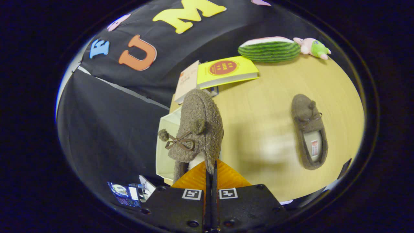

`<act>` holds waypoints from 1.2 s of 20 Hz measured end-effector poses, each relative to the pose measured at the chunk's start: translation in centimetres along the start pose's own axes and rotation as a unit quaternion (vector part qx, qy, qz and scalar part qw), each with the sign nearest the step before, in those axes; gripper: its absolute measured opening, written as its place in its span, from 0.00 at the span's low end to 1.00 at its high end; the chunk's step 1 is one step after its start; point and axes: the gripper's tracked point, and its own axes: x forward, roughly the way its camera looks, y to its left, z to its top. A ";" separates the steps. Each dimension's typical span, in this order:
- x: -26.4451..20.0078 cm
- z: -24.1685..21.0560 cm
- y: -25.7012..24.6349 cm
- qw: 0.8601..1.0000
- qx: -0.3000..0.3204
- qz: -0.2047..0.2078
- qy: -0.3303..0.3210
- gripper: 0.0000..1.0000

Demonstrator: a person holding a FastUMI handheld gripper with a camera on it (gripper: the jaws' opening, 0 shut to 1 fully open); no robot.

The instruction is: Open the storage box then place both shoes into the box .Put the left shoe in first, then the right shoe, with the right side of both shoes facing outward in a uniform manner.

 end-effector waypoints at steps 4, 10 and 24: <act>0.9 0.3 7.1 1.000 0.002 0.028 -0.008 0.06; 8.4 -2.4 11.3 0.999 0.012 -0.003 0.044 0.06; 17.3 -5.7 13.0 0.995 0.013 -0.003 0.103 0.32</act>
